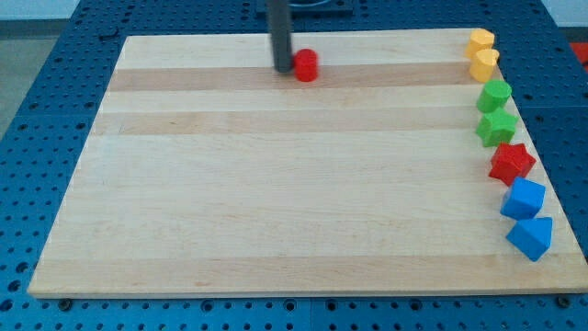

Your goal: Push the red circle towards yellow hexagon

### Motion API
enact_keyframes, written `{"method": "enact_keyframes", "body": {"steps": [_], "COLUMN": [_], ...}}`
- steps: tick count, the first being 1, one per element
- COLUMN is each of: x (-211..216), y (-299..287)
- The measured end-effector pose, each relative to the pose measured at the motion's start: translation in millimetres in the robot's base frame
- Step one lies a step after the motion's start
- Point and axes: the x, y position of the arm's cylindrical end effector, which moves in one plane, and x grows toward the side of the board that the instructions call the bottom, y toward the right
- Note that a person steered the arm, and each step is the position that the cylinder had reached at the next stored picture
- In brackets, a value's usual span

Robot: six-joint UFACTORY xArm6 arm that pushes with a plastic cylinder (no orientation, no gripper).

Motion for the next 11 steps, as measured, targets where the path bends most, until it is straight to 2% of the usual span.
{"method": "enact_keyframes", "body": {"steps": [1,3,5,6,7,11], "x": [0.0,0.0,8.6,43.7,55.7,45.9], "y": [54.9,100.4,76.1,71.7,71.7,128.9]}}
